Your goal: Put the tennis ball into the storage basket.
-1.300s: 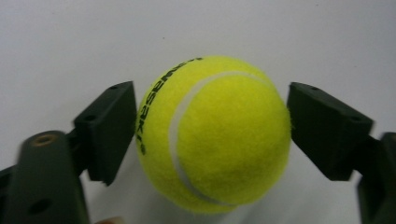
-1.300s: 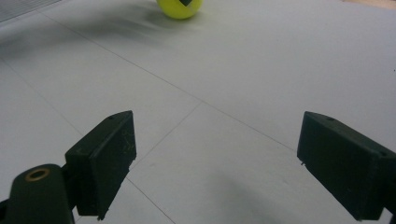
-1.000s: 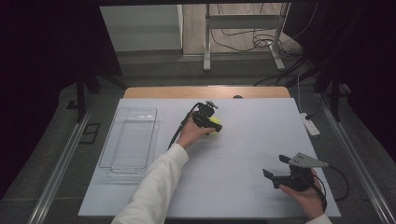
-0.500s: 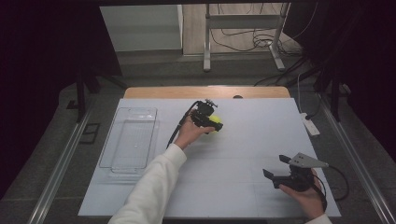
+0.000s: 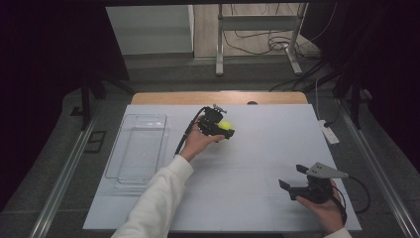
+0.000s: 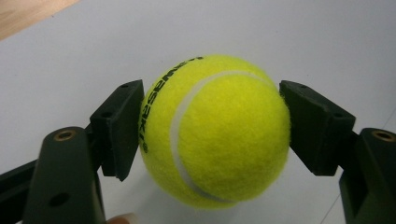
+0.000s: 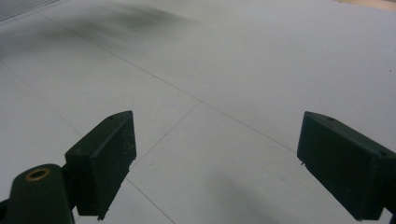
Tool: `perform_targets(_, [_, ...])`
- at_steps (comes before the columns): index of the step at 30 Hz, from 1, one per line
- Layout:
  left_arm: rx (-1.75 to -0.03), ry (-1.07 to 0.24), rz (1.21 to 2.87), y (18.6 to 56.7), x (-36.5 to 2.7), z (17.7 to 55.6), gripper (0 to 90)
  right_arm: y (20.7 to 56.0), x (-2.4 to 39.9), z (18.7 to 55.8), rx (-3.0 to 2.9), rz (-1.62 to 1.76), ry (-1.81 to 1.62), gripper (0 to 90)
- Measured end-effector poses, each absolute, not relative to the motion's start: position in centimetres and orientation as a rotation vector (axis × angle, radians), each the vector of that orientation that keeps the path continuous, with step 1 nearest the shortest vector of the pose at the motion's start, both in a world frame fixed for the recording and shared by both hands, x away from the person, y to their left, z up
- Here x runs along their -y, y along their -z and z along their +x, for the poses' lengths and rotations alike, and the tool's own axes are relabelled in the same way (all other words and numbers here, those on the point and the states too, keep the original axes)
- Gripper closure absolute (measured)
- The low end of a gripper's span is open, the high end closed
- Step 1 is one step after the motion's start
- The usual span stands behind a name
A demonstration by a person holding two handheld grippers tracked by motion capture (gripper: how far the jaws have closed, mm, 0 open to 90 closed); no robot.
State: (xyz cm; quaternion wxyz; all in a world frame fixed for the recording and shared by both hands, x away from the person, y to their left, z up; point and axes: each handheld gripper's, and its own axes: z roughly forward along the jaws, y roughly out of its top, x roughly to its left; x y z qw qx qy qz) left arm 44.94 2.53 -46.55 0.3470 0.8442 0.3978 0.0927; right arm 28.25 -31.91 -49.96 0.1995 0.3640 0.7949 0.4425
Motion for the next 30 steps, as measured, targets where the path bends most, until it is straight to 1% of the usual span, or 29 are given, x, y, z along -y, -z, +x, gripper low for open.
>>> perform_targets(17, [-0.971, -0.272, 2.147, 45.4, -3.4, 43.2, 27.1, 50.0, 31.9, 28.2, -2.221, 1.021, -1.231, 12.2])
perform_targets(30, [-0.935, -0.267, 2.106, 45.1, -4.2, 41.8, 27.1, 50.0, 31.9, 28.3, -2.221, 1.024, -1.228, 12.1])
